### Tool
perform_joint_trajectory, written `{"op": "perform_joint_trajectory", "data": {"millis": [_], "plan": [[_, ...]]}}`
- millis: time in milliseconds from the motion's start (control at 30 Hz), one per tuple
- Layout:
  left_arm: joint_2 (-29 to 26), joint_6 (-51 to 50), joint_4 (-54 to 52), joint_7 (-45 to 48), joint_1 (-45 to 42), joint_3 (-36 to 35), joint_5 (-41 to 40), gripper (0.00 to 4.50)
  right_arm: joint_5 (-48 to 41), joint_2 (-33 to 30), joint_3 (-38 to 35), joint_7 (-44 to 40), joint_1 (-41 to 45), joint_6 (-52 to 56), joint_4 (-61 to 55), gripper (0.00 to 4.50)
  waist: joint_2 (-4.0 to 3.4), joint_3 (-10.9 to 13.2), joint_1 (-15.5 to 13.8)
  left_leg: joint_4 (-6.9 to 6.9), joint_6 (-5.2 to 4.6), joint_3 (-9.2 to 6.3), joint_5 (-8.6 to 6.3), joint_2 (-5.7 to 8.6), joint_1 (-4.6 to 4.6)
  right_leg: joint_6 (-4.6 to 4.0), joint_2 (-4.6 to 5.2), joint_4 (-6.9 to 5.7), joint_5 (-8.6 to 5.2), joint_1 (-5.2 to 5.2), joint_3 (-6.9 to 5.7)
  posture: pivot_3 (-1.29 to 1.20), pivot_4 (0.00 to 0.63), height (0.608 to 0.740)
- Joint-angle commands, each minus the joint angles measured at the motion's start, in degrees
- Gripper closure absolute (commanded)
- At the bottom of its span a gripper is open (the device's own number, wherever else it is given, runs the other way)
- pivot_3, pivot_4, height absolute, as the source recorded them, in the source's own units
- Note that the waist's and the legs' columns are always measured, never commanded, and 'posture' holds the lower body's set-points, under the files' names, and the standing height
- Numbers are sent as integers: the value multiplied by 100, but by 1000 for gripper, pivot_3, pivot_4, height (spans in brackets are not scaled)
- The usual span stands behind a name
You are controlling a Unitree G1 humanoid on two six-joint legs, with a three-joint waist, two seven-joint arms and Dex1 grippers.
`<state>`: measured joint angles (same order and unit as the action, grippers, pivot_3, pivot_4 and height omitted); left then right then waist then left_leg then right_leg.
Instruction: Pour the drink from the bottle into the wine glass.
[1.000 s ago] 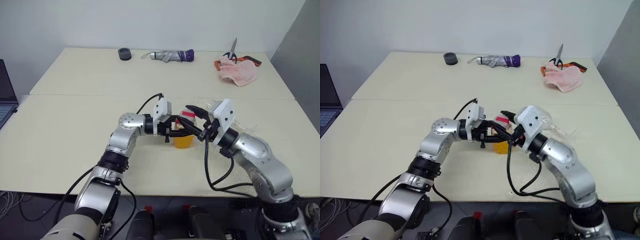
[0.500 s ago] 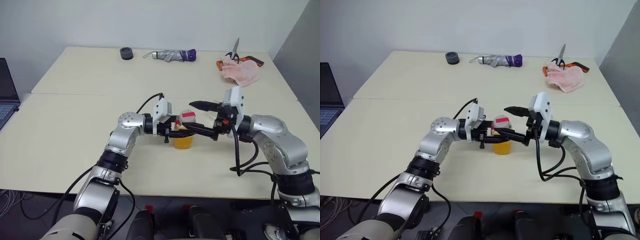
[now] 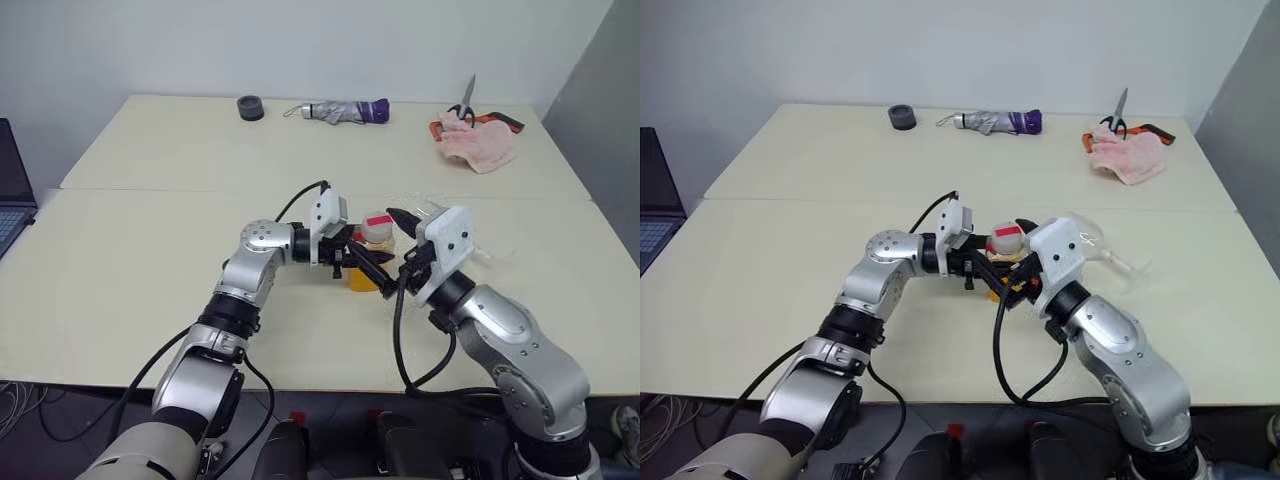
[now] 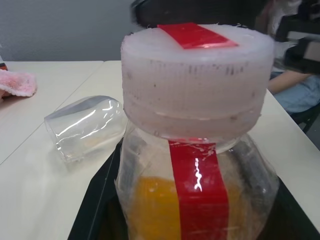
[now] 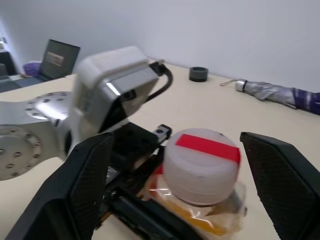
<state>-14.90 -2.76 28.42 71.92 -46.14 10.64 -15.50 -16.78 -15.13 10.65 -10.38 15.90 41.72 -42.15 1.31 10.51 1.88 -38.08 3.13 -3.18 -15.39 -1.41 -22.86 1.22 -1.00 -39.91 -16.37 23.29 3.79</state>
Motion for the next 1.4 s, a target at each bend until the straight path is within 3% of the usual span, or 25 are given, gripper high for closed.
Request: {"op": "perform_joint_trajectory", "data": {"millis": [33, 367, 600, 633, 733, 833, 933, 1000, 1100, 1200, 1400], "plan": [[47, 193, -8, 29, -203, -79, 7, 2689, 223, 97, 63, 92, 168, -239, 3, 207, 0, 0, 0, 0, 0, 0, 0, 0, 1, 0, 0, 0, 0, 0, 0, 0, 150, 740], [43, 276, 31, 45, -198, -77, 35, 2689, 393, 391, 126, 29, 195, -465, 308, 207, 0, 0, 2, 2, 0, -2, 0, -2, 0, -1, -2, -1, 0, 0, -1, 0, 150, 740], [30, 275, 14, 54, -177, -82, 36, 2690, 283, 421, 102, -242, 125, -653, 349, 2563, 0, 0, 3, 2, 0, -2, 0, -2, 1, -1, -2, 0, 0, 0, -1, 0, 150, 740], [31, 270, 5, 56, -173, -82, 33, 2690, 259, 398, 105, -321, 119, -688, 365, 2649, 0, 0, 2, 2, -1, -1, 0, -2, 1, -1, -2, 0, 0, 0, -1, 0, 150, 740], [29, 229, -38, 76, -163, -94, -4, 2694, 146, 206, 93, -798, 201, -911, 611, 2646, 0, 0, 3, 2, -1, -2, 0, -2, 1, -1, -2, 0, 0, 0, -2, 0, 150, 740], [39, 167, -96, 138, -168, -122, -82, 2694, -73, -315, -20, -1843, 507, -1403, 1189, 2646, 0, 0, 7, 1, -1, 1, -1, 1, 1, 0, -2, 1, 0, 0, -1, 0, 150, 740], [-6, 64, -193, 279, -195, -167, -185, 2701, -897, -1291, -234, -4028, 1330, -1472, 2123, 2646, -7, 6, 14, 0, -2, 3, -1, 1, 3, 0, -3, 1, 1, -1, -2, 0, 150, 740], [-40, 34, -247, 362, -191, -175, -197, 2703, -1076, -1755, -229, -4914, 1876, -1444, 2757, 2646, -7, 7, 10, 0, -2, 0, -1, 2, 3, -1, -2, 2, 1, -3, -4, 0, 150, 740], [-60, -8, -362, 391, -137, -187, -181, 2704, -1094, -1922, -232, -5354, 2448, -1441, 3508, 2646, -7, 6, 15, 7, -4, -4, -1, -5, 4, -4, -6, 5, 0, -3, -9, 0, 150, 740], [-49, -64, -497, 311, -52, -202, -186, 2707, -1160, -1889, -374, -5338, 2463, -1358, 3557, 2646, -7, 7, 4, 9, -4, -8, -2, -7, 0, -7, -6, 4, -2, 0, -12, 0, 150, 740], [-18, -166, -659, 174, 85, -227, -209, 2712, -1420, -1637, -1065, -4253, 1784, -1158, 2609, 569, -7, 7, -11, 3, -3, -5, -1, -6, -6, -6, 16, 1, -2, 2, -7, 0, 150, 740]]}}
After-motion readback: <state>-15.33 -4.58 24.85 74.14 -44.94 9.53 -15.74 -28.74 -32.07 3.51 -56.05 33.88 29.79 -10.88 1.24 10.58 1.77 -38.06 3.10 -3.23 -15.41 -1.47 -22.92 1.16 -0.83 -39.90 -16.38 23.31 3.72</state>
